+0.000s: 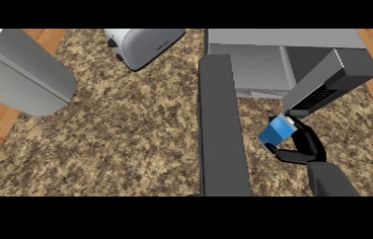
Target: Pick up the milk, place it into the microwave and close the microwave
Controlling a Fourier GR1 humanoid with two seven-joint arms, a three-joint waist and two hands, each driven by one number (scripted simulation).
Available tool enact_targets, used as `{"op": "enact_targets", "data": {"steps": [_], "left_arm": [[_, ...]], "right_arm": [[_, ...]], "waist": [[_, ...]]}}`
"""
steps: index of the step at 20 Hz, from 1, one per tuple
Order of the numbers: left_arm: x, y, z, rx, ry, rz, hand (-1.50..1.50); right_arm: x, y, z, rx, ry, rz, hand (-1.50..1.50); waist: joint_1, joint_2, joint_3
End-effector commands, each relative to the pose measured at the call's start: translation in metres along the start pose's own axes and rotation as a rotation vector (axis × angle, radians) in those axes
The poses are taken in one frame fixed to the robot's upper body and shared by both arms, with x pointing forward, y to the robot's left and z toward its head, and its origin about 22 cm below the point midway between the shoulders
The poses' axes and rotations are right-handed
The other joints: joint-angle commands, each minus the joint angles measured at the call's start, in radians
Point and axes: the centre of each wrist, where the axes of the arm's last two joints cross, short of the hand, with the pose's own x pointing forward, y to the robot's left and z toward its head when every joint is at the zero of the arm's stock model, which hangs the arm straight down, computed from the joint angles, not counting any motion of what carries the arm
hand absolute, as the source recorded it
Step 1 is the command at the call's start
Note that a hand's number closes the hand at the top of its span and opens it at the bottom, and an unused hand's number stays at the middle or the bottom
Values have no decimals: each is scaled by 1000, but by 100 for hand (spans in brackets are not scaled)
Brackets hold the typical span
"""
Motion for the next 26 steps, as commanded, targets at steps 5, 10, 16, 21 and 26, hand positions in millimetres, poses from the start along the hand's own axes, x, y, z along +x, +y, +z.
{"op": "enact_targets", "data": {"steps": [5,10,16,21,26], "left_arm": [[14,2,-1,-33,-32,8,-150],[12,8,7,-17,-53,13,-150],[16,10,6,-23,-34,26,-150],[22,1,2,-17,-41,7,-150],[14,18,13,-21,3,27,-150]], "right_arm": [[1,6,-9,121,-159,-92,150],[-15,30,1,73,-178,-152,150],[-24,48,3,-187,-161,103,150],[-17,53,-18,-148,-168,144,150],[0,67,-53,-155,-207,203,150]], "waist": [[2,2,2],[2,0,1],[-3,1,0],[-12,-2,-1],[-9,-2,-2]]}}
